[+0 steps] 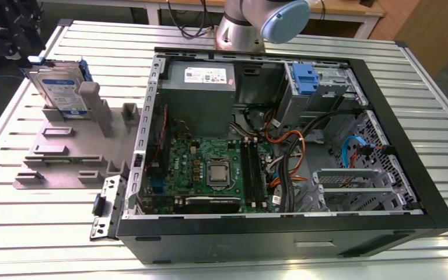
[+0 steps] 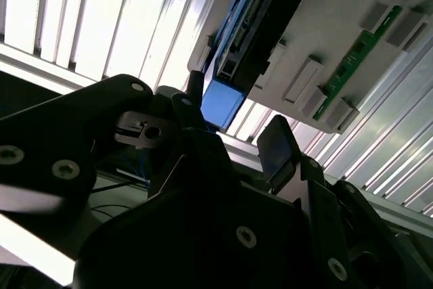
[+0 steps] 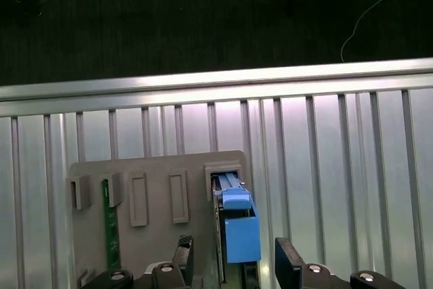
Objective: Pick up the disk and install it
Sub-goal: 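Pick up the disk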
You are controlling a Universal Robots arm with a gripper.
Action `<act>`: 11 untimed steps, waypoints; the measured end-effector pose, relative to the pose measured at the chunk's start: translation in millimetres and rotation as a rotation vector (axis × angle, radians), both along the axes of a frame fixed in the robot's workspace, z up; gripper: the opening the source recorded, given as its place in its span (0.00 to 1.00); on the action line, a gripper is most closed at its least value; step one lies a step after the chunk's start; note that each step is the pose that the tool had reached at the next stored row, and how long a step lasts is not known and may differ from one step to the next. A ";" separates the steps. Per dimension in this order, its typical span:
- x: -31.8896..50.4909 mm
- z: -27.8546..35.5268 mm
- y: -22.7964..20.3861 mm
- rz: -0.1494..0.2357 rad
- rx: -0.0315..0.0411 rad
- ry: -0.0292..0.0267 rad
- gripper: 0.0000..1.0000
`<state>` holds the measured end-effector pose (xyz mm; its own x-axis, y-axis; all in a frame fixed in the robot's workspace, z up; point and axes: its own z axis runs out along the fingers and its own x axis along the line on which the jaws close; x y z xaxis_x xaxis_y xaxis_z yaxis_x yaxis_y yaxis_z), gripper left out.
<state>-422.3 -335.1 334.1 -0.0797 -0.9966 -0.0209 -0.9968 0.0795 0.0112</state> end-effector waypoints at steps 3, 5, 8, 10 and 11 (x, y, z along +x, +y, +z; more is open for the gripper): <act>-0.8 -1.8 0.5 0.009 0.0000 0.0001 0.59; -1.5 -3.3 0.8 0.012 -0.0001 0.0002 0.59; -2.8 -6.3 0.9 0.015 -0.0001 0.0001 0.59; -3.6 -8.7 0.9 0.016 -0.0001 0.0002 0.59; -3.8 -10.0 0.9 0.018 -0.0001 0.0001 0.59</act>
<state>-426.1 -334.2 324.1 -0.0622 -0.9978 -0.0209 -0.9980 0.0620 0.0114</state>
